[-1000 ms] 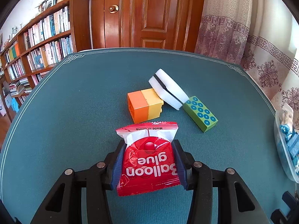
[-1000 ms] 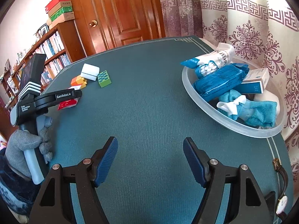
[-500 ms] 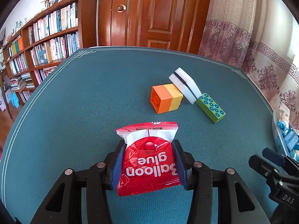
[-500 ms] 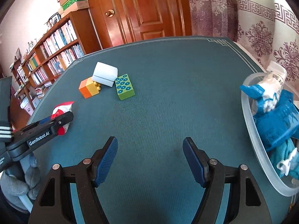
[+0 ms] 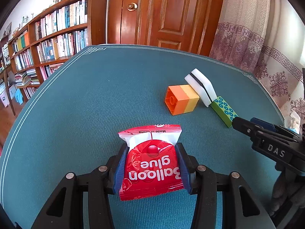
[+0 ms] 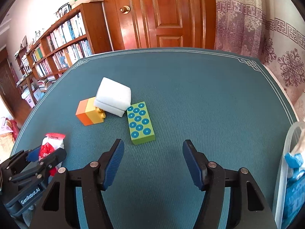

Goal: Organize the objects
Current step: 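Grasp the green dotted block with the right tool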

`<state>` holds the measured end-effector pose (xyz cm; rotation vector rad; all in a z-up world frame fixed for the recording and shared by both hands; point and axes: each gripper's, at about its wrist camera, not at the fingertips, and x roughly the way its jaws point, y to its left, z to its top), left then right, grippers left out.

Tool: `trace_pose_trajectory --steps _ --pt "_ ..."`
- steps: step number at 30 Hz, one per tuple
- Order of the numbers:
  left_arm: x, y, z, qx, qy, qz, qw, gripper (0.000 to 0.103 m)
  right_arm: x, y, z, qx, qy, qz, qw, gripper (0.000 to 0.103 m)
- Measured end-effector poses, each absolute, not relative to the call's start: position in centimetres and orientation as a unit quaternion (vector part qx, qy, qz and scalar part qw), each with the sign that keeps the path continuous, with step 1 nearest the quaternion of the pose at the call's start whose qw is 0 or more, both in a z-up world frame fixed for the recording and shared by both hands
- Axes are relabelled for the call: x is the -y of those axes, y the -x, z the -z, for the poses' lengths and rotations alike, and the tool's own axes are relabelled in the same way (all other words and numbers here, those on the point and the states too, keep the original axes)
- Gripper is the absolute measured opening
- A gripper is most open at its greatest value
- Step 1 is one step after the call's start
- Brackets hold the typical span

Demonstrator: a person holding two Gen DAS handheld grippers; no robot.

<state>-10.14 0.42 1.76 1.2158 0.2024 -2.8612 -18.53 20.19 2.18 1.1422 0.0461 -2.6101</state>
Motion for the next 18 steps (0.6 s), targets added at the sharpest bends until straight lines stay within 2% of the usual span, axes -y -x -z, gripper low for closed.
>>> trace_pose_trajectory --steps 15,18 --pt "-0.5 9.9 -1.5 -0.062 -0.390 0.918 0.015 0.051 -17.4 22.1 -1.5 -0.047 -0.407 0.901 0.143 0.050" --pt "-0.5 9.9 -1.5 -0.063 -0.391 0.918 0.014 0.051 -17.1 22.0 -1.4 -0.062 -0.405 0.903 0.129 0.045"
